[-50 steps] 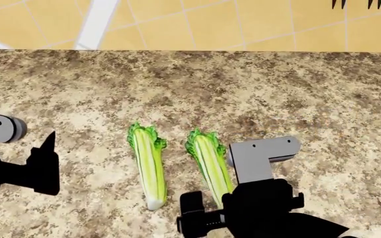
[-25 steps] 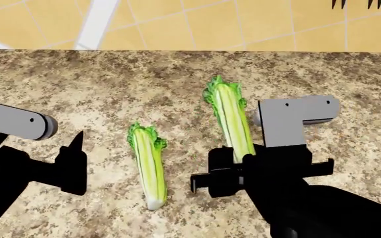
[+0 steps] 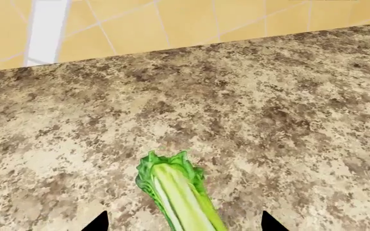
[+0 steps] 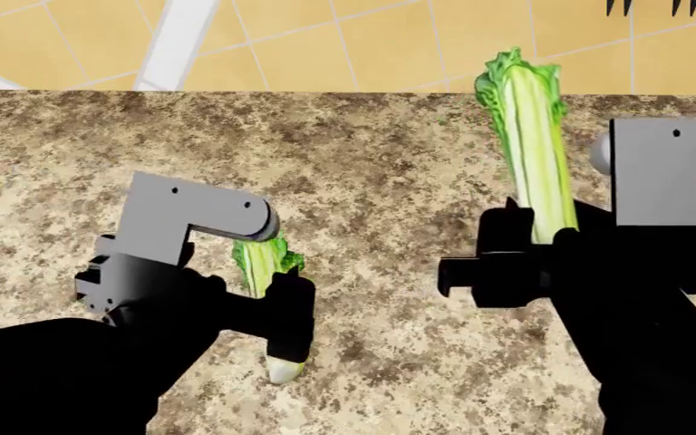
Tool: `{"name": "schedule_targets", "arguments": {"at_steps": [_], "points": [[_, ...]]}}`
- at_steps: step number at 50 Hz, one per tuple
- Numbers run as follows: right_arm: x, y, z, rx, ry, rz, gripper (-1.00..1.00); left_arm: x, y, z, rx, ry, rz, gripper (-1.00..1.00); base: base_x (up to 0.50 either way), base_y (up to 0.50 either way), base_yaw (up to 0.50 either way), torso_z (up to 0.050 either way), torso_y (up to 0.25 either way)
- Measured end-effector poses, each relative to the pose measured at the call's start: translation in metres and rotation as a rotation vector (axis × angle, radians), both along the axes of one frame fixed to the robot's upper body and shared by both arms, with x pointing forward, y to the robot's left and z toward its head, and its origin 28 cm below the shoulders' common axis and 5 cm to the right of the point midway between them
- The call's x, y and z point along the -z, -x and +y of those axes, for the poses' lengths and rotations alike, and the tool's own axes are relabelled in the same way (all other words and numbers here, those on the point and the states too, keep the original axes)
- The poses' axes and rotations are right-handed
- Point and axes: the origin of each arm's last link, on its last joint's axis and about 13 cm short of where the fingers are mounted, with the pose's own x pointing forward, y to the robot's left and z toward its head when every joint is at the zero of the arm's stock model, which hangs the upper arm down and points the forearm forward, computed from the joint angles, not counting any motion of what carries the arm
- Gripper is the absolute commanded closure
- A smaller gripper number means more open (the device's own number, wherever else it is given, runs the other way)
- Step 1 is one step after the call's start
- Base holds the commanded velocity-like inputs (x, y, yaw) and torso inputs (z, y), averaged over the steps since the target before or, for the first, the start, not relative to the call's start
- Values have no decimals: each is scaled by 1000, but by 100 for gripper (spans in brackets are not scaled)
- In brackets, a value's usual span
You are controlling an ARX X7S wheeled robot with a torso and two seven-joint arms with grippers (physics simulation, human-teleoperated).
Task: Place the celery and the celery on separate cutting boards.
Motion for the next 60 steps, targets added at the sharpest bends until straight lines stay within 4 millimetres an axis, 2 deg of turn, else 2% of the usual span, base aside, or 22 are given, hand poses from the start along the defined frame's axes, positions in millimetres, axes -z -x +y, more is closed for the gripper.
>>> {"name": "schedule_targets", "arguments": {"at_steps": [9,20,26,27,36,44,49,60], "points": [[4,2,-3,3,-7,9,100,23,-8,-21,3,6,91,-100,0,0,0,0,0],[12,4,-5,-1,-12,26,100,52,-15,-34,-17,-10,176,-100,0,0,0,0,0],[15,5,-6,0,-17,35,100,56,-20,-37,-44,-22,160,-100,4,0,0,0,0],[16,5,-6,0,-18,36,100,56,-20,-37,-47,-21,158,100,0,0,0,0,0],[19,6,-7,0,-21,40,100,54,-18,-36,-67,-13,155,100,0,0,0,0,0],[22,8,-8,-6,-20,31,100,31,-11,-25,-69,9,113,100,0,0,0,0,0],[23,12,-10,-14,-17,13,100,13,0,-6,-75,8,75,100,0,0,0,0,0],[25,20,-14,-22,-9,-33,100,-22,26,51,-93,9,4,100,0,0,0,0,0]]}}
